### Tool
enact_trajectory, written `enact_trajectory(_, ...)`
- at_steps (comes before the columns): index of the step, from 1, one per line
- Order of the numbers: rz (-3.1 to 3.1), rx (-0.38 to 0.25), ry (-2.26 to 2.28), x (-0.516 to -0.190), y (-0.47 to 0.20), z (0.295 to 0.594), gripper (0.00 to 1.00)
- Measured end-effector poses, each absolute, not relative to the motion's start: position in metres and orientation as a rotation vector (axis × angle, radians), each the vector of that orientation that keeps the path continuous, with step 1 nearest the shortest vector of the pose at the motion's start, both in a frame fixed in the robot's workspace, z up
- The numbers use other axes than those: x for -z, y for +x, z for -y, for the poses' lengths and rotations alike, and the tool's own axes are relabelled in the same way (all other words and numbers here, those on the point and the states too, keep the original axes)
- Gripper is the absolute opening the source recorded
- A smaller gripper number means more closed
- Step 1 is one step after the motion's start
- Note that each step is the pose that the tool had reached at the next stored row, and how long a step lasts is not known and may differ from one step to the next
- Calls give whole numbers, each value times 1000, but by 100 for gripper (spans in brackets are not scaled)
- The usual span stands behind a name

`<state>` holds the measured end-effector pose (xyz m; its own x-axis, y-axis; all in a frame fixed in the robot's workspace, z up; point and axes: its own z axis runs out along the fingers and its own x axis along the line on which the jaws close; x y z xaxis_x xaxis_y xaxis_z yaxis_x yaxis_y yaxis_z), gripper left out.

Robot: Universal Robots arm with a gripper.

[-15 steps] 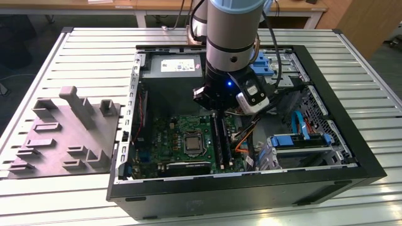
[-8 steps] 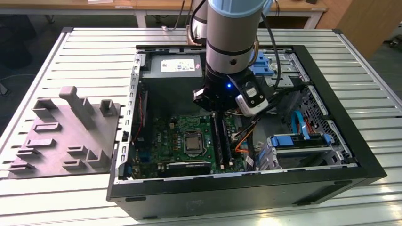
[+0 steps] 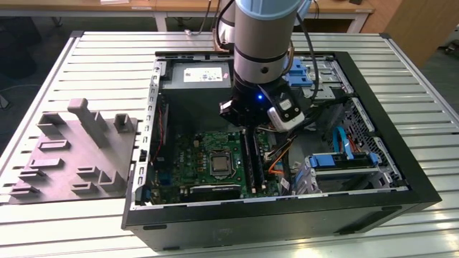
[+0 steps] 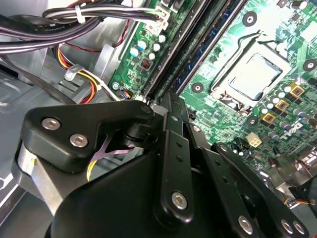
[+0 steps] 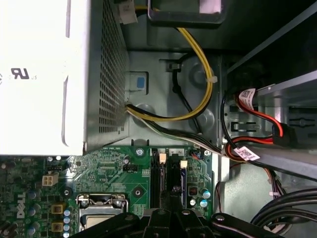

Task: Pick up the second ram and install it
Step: 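Press down the second ram until it locks into place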

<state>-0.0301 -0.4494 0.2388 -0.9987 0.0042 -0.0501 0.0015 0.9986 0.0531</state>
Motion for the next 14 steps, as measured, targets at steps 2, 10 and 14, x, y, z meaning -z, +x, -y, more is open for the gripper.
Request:
enact_trajectory(2, -3090, -82, 4, -237, -30, 449, 10)
enact_trajectory(10, -3090, -84, 5, -234, -31, 443, 10)
enact_trajectory(14, -3090, -84, 4, -233, -32, 442, 10)
